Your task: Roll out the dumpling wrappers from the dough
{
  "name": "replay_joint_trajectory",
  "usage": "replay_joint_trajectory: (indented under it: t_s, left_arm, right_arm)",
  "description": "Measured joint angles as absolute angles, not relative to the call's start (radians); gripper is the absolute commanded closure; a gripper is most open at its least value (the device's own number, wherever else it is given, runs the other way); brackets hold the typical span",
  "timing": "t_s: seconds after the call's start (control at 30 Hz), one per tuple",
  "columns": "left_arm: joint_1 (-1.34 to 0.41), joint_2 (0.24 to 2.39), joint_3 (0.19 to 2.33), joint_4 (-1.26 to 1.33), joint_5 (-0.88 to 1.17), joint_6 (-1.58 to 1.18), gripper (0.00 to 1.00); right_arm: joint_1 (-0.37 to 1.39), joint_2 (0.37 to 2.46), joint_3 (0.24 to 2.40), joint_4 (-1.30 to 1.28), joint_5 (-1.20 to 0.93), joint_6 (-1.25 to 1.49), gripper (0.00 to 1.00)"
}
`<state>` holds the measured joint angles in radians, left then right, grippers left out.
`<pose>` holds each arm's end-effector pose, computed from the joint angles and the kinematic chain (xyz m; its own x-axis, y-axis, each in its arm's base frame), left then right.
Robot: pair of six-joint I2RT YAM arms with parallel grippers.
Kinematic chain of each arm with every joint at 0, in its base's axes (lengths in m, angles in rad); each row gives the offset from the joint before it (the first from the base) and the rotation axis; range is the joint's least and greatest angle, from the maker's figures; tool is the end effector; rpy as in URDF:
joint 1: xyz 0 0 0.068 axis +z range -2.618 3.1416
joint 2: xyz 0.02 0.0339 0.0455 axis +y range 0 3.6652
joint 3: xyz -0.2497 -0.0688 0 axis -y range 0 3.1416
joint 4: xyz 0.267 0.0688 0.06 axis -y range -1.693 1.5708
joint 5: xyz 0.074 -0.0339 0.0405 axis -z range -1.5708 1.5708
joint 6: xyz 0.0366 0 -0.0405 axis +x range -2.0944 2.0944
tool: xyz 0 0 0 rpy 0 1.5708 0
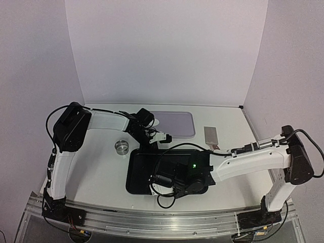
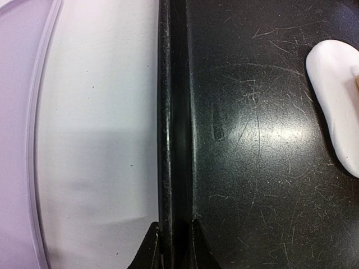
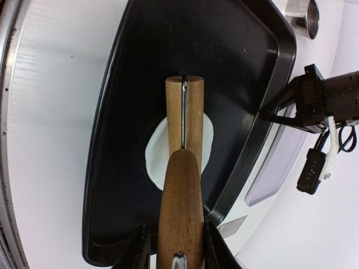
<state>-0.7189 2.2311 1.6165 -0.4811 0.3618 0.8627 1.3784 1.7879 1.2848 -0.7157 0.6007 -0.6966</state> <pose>0.3492 -0.3228 0.1095 0.1252 0.8345 -0.5366 0.9881 -0.0564 0.1427 0.0915 0.3617 0.1834 0.3579 -0.9306 0.0760 -0.7077 -0.3235 -0.6282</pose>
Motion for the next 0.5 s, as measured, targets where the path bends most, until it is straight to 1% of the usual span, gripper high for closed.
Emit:
replay_joint_trajectory:
  t_s: [0.3,0.5]
  left_arm:
    - [-0.719,2.231,1.617,-0.481,0.362,0.863,1.0]
    - [-0.719,2.231,1.617,-0.481,0.362,0.863,1.0]
  right_arm:
    - [1.299,1.876,1.391,-0.699,0.595,-0.697,1.0]
    - [1.34,1.863,1.336,-0.659,0.642,-0.647,1.0]
